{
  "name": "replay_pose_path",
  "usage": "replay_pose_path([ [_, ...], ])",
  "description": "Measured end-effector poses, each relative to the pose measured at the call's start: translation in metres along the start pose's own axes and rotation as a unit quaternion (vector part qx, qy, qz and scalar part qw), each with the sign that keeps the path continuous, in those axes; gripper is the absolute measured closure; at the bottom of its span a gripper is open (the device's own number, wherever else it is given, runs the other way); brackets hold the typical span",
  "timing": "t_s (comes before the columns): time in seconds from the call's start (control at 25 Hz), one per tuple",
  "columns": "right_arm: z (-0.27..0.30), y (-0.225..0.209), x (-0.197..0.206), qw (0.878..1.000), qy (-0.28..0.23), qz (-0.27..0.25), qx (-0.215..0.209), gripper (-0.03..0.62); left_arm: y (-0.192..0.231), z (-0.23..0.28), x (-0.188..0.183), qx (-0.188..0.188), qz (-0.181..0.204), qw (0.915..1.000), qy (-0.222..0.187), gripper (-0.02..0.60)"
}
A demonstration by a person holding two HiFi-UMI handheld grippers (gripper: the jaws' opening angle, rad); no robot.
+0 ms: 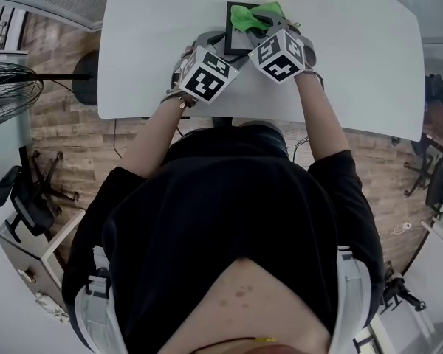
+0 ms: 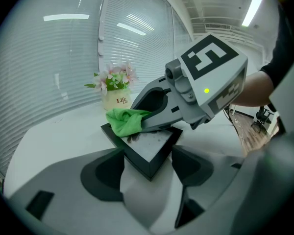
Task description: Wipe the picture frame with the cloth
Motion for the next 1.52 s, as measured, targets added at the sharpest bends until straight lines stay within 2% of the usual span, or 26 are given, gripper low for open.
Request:
replay_pose_path([
  [0.44,-0.009,0.004,0.001,0.999,-0.005,0.027,-0.018,0.496,0.0,0.001,-0.001,0.0,0.0,1.0,0.0,0.268],
  [1.52,-0.029,0.022,0.002,0.998,0.003,0.032,-0.054,0.496,-0.001,0.001,-0.001,-0.002,0.003,1.0,0.0,0.268],
])
Point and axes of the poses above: the fingertips, and each gripper's own axes: z forward along the fingers, y to its left, x out of its underside, the point moved 9 cm from there along -z, backward along the fingers
